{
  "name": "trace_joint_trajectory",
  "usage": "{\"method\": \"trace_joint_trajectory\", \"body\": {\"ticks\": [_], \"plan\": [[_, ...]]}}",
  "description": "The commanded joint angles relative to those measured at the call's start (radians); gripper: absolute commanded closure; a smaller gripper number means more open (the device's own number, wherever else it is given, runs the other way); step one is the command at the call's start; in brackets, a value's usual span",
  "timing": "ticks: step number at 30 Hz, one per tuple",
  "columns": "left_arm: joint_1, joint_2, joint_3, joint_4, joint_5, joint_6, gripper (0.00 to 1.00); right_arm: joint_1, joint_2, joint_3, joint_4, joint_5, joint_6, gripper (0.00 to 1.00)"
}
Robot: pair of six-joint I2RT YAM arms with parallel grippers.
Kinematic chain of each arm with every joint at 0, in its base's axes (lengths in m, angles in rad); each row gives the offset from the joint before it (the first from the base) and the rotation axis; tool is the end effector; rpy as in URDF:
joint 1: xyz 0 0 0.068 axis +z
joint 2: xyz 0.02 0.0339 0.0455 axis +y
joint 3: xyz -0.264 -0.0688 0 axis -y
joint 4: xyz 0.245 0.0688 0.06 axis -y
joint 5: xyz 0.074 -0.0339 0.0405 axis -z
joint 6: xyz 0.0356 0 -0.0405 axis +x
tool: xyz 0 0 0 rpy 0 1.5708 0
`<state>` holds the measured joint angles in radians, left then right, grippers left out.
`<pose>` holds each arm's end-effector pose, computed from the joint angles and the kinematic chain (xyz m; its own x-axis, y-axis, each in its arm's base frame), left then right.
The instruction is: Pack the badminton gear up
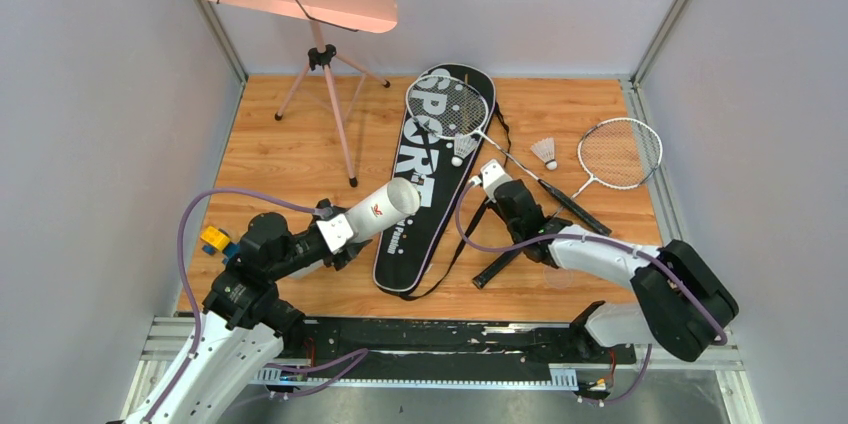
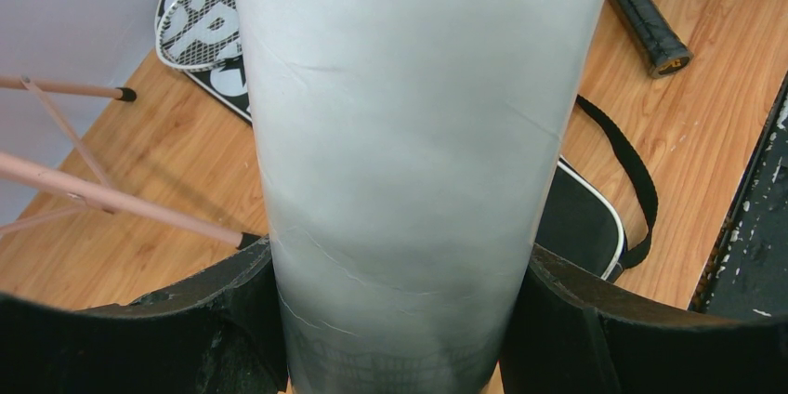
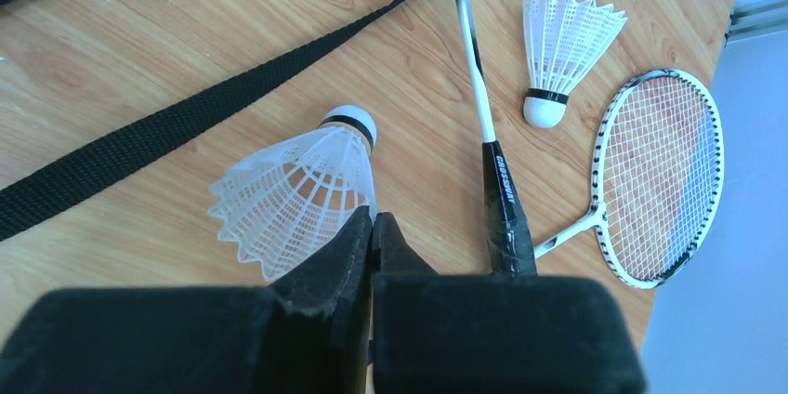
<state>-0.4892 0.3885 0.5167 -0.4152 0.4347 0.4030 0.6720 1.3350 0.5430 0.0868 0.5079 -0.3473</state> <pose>0.0926 -0.0663 0.2742 0.0771 0.3619 -0.9290 0.8180 0.5097 0.2665 0.2089 0.1441 0.1698 -0.3905 -0.6906 -0.6087 -0.4116 0.7224 -0.5556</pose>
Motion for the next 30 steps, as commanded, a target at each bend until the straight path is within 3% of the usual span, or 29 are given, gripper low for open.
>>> {"method": "trace_joint_trajectory", "body": {"ticks": [1,5,11,16,20,30], "plan": [[-0.003,-0.004,0.008,0.05,0.001,0.003,0.36,0.021,-0.075,0.046,-0.05,0.024,0.066,1.0],[-0.003,-0.002,0.008,0.049,-0.001,0.003,0.36,0.022,-0.157,0.138,-0.227,0.011,0.222,1.0],[-0.003,0.006,0.009,0.048,0.005,0.003,0.36,0.028,-0.395,0.339,-0.399,-0.145,0.546,1.0],[-0.003,0.008,0.008,0.045,0.007,0.004,0.36,0.028,-0.515,0.433,-0.422,-0.422,0.718,1.0],[-0.003,0.011,0.008,0.042,0.007,0.006,0.36,0.028,-0.517,0.495,-0.451,-0.666,0.814,1.0],[-0.004,0.022,0.011,0.031,0.024,0.019,0.36,0.027,-0.413,0.596,-0.464,-1.039,0.973,1.0]]}}
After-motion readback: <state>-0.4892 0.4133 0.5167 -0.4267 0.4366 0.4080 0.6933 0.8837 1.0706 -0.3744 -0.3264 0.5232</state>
